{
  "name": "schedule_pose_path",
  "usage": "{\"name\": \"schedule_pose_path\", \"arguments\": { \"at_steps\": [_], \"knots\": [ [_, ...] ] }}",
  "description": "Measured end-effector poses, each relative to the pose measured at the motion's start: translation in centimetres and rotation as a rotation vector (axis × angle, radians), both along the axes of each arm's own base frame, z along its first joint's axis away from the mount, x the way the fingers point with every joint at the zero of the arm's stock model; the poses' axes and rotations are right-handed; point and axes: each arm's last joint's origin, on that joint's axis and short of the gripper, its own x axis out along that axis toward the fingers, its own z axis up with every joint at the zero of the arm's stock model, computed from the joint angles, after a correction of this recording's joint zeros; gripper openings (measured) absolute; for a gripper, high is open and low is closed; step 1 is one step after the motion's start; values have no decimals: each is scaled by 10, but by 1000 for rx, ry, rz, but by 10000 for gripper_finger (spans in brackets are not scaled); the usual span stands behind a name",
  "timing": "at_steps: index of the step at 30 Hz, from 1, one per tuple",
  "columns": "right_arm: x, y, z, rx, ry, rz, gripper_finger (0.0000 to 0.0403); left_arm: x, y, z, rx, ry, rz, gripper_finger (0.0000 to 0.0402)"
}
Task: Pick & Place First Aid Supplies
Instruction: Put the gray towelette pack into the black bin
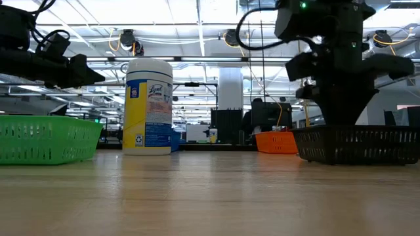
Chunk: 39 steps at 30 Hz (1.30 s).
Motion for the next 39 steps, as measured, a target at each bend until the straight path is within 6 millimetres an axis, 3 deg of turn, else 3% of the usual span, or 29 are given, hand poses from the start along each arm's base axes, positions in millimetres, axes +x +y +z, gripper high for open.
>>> {"name": "schedule_pose_path", "arguments": {
  "at_steps": [6,11,21,31,39],
  "knots": [
    [3,2,24,28,-69,-72,140,0,0,0,0,0,0,274],
    [-2,10,38,50,-99,-101,165,0,0,0,0,0,0,274],
    [-13,33,45,77,-94,-128,161,0,0,0,0,0,0,274],
    [-48,76,43,41,59,-62,161,0,0,0,0,0,0,273],
    [-72,91,42,44,66,-18,156,0,0,0,0,0,0,274]
  ]
}}
